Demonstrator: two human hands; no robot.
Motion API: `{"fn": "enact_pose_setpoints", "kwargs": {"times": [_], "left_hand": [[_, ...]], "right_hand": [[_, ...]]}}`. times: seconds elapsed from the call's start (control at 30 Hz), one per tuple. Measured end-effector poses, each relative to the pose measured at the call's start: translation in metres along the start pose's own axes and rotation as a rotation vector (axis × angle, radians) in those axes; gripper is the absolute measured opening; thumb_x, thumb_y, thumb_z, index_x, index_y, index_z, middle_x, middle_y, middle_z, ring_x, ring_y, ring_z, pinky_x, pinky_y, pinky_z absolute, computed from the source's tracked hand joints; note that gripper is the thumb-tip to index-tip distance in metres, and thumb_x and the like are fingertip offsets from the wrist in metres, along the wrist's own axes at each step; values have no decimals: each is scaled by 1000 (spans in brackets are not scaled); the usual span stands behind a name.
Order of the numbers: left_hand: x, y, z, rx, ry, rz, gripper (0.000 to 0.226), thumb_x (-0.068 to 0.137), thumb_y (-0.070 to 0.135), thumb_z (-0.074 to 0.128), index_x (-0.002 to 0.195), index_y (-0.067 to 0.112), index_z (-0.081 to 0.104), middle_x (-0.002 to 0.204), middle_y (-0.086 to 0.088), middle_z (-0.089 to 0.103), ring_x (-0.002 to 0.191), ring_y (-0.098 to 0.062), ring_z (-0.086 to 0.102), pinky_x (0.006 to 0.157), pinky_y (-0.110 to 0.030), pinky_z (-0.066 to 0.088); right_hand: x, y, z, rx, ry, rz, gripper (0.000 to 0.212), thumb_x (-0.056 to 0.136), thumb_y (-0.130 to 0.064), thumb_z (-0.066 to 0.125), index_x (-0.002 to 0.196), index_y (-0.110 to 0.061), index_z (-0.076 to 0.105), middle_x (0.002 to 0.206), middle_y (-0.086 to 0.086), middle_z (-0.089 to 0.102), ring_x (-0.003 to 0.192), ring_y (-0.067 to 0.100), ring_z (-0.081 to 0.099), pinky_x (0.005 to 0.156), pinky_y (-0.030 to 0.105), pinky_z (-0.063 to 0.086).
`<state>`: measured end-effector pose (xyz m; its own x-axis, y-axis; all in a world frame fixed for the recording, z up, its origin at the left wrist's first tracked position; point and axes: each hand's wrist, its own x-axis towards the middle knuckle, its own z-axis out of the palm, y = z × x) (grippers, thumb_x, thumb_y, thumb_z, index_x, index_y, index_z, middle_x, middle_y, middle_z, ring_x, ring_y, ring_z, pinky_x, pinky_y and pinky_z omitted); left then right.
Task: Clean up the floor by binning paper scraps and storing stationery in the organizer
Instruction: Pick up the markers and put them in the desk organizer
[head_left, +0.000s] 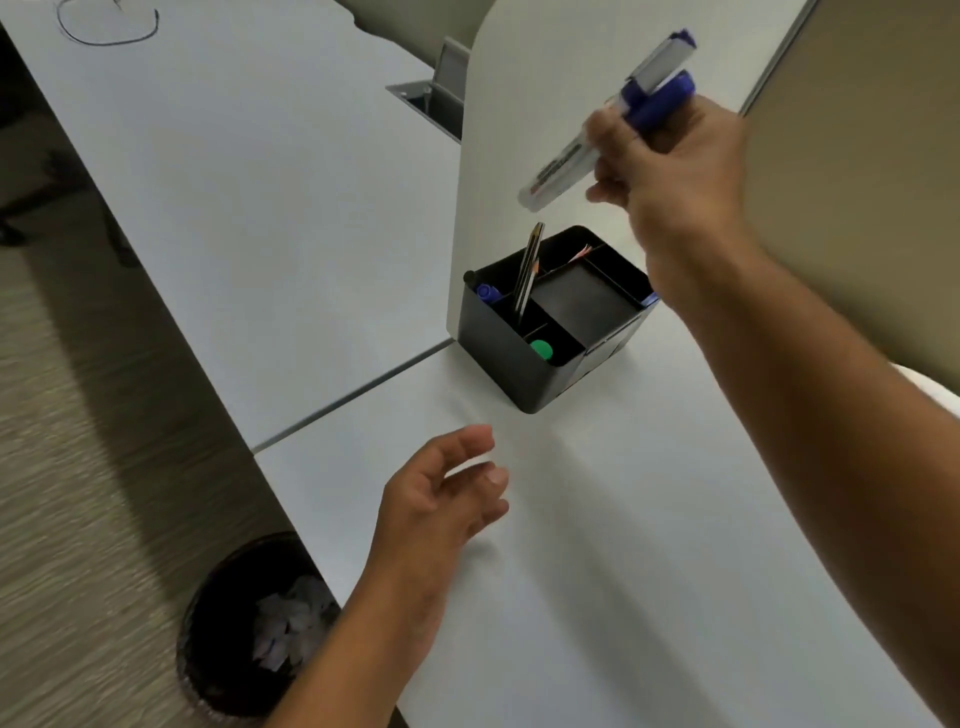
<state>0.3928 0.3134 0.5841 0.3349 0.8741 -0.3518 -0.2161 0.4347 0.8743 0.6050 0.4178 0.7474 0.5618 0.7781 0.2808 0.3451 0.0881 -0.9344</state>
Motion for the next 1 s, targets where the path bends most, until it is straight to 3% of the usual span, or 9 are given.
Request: {"fn": "enact_pose_setpoints", "kwargs": {"times": [0.1, 0.17, 0.3, 0.5, 0.7, 0.9, 1.0], "left_hand": [[-3, -3, 0, 7, -9, -22, 29, 87, 17, 81, 111, 32, 77, 111, 11, 77, 105, -14, 74, 93, -39, 63], [-4, -3, 1, 18, -27, -18, 32, 81, 23, 84, 111, 31, 77, 111, 9, 77, 103, -13, 74, 92, -40, 63], [-4, -4, 6, 33, -63, -10, 34, 77, 26, 80, 111, 31, 77, 113, 6, 76, 104, -15, 73, 91, -40, 64], [-5, -13, 9, 52, -96, -37, 33, 77, 28, 80, 109, 36, 77, 109, 5, 76, 102, -15, 74, 88, -38, 64], [-9, -21, 11, 33, -81, -66, 33, 77, 25, 80, 108, 36, 77, 110, 2, 76, 98, -13, 74, 89, -40, 64], [-11, -27, 9, 43, -75, -79, 31, 82, 21, 81, 109, 35, 77, 110, 3, 76, 98, -14, 75, 89, -39, 64], [-12, -28, 9, 38, -68, -84, 32, 80, 20, 81, 109, 34, 78, 110, 2, 76, 95, -14, 75, 88, -38, 64]], "right_hand": [[23, 6, -16, 87, 91, 114, 7, 96, -15, 72, 96, -14, 65, 87, 3, 69, 72, 10, 66, 73, 27, 65], [33, 21, -20, 34, 93, 165, 8, 96, -16, 72, 98, -13, 65, 88, 2, 68, 74, 11, 66, 74, 27, 66], [46, 53, -3, -94, -82, 222, 31, 94, -16, 75, 122, -7, 66, 103, 4, 72, 84, 15, 71, 73, 24, 65], [58, 69, 19, -125, -359, 222, 24, 88, -17, 81, 109, -12, 69, 96, 8, 77, 69, 9, 73, 62, 18, 59], [67, 72, 12, -169, -512, 215, 34, 91, -15, 77, 121, -1, 67, 111, 21, 76, 79, 18, 72, 64, 18, 61], [74, 73, 0, -317, -724, 236, 35, 93, -8, 73, 127, 0, 67, 106, 18, 79, 90, 23, 80, 71, 20, 64], [74, 73, -2, -346, -747, 209, 38, 90, -3, 76, 127, -2, 68, 103, 15, 80, 90, 24, 81, 72, 24, 65]]}}
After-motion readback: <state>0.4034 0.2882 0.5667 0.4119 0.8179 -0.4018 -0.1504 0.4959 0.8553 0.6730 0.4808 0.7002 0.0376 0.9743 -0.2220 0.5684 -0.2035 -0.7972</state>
